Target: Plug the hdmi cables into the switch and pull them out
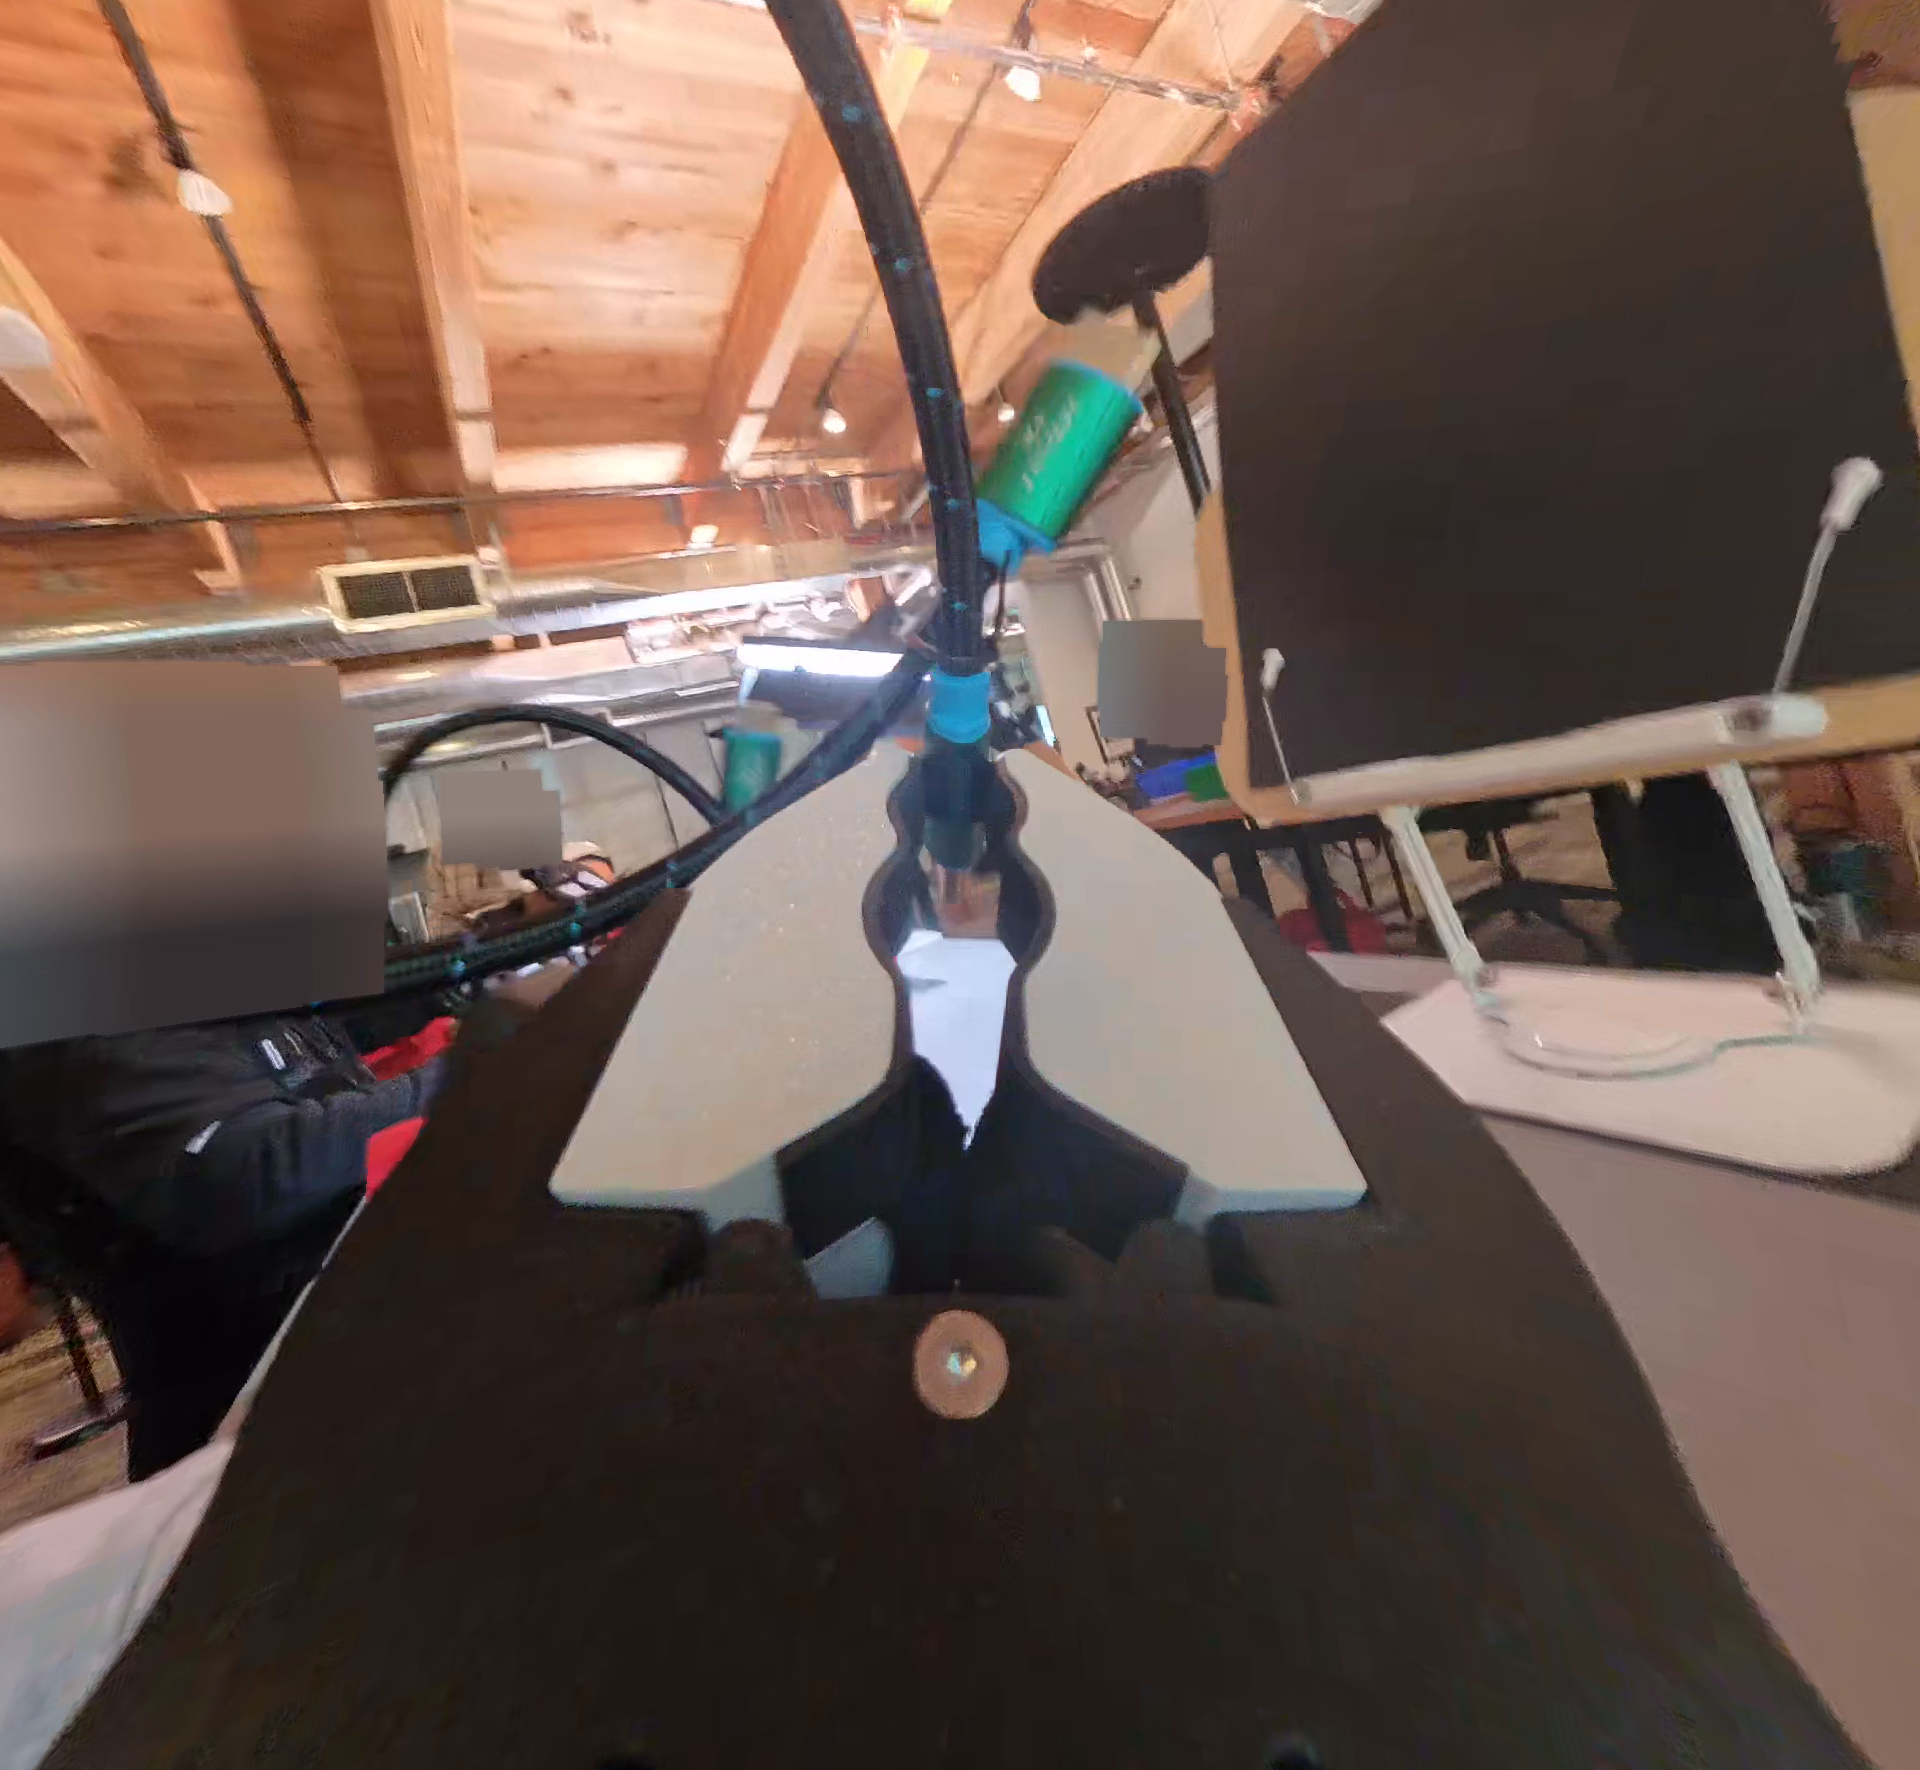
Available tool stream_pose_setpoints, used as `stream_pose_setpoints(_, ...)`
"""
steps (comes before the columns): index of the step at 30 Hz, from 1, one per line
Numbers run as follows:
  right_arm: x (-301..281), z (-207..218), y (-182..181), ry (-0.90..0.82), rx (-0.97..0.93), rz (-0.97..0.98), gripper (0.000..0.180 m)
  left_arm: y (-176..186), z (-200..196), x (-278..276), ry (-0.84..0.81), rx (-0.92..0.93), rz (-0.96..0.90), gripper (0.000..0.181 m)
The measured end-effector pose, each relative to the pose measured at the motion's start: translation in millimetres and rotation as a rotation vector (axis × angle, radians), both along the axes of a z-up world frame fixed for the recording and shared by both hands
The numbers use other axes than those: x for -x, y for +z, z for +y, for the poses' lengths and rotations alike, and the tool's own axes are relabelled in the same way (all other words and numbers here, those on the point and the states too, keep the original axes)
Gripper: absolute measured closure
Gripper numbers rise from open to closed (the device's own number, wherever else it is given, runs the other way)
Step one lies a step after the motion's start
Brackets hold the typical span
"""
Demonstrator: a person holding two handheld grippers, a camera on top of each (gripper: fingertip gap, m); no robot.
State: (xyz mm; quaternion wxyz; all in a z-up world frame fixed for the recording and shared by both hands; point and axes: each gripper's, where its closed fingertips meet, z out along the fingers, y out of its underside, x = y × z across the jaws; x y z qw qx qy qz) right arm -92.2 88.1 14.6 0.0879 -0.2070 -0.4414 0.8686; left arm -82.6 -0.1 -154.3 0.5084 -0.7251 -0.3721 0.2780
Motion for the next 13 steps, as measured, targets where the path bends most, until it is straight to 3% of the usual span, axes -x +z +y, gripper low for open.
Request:
stream_pose_setpoints(1, 3, 0, -10, 0.001, -0.008, -0.023, 0.168, 1, 4, -1, -0.019, 0.009, 0.012, 0.160)
stream_pose_setpoints(5, 9, -8, -14, 0.121, 0.014, -0.114, 0.168, 1, 4, -4, -0.015, 0.034, 0.025, 0.161)
stream_pose_setpoints(9, 11, -10, -12, 0.074, -0.275, -0.027, 0.168, 1, 1, -2, -0.008, -0.051, -0.027, 0.160)
stream_pose_setpoints(13, 31, 29, -6, -0.123, -0.645, 0.034, 0.168, 5, 3, -3, -0.017, -0.095, -0.019, 0.160)
